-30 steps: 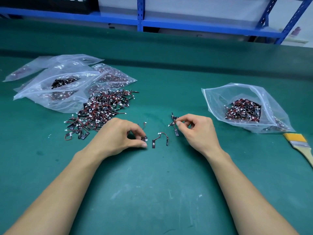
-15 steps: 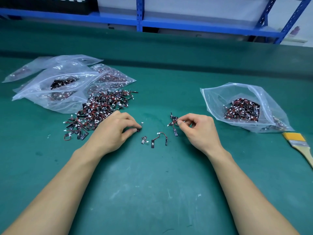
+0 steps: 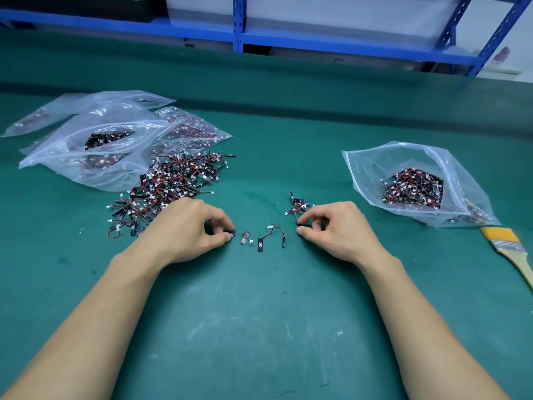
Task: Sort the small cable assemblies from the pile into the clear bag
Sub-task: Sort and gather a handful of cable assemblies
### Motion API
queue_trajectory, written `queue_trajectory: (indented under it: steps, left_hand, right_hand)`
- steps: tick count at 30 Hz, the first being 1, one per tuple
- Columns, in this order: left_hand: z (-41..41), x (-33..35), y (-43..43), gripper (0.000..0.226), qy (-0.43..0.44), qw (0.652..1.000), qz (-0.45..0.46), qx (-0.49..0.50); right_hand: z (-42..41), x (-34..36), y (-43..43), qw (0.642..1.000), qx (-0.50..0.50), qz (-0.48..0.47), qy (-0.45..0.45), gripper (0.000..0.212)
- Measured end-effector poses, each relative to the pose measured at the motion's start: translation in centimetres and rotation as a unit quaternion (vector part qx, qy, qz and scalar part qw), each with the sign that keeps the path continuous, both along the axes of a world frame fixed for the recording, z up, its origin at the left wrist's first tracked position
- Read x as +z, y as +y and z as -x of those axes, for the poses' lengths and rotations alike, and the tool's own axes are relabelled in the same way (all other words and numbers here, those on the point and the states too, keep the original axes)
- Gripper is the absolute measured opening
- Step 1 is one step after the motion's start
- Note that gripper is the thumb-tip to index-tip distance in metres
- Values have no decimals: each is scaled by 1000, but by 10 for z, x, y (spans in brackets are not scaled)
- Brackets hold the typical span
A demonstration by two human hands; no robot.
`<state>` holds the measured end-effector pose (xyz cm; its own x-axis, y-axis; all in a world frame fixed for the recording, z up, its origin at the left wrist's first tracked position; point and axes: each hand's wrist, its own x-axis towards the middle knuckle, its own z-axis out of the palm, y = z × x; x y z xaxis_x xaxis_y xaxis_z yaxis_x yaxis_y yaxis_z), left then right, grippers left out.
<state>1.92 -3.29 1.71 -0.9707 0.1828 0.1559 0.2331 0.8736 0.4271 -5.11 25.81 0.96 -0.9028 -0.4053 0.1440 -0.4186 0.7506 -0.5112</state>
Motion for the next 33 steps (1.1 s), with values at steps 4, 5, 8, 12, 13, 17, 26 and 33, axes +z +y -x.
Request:
queue_trajectory:
  steps: [4, 5, 8, 12, 13, 17, 26, 33]
  left_hand:
    - [-2, 2, 2, 5, -23, 999, -15, 17]
    - [-2, 2, 3, 6, -26, 999, -19, 21]
    - [-2, 2, 4, 8, -34, 999, -25, 33]
    - [-2, 3, 7, 11, -41, 998, -30, 37]
    - [-3, 4, 8, 13, -43, 998, -31, 36]
    - [-3, 4, 8, 18, -53, 997, -39, 38]
    - [-3, 3, 11, 5, 74, 992, -75, 63]
    - [-6, 6, 42, 12, 153, 985, -58, -52]
  right_hand:
    - [-2, 3, 1, 999, 23, 8, -21, 9]
    - [-3, 4, 2, 999, 34, 12, -29, 9]
    - [-5, 6, 3, 996, 66, 17, -57, 12]
    - [-7, 7, 3, 991, 93, 32, -88, 12]
    - [-7, 7, 4, 990, 100, 34, -95, 12]
    - [-8, 7, 4, 982, 103, 120, -101, 11]
    - [5, 4, 1, 984, -24, 178, 9, 40]
    - [5, -2, 6, 994, 83, 65, -35, 62]
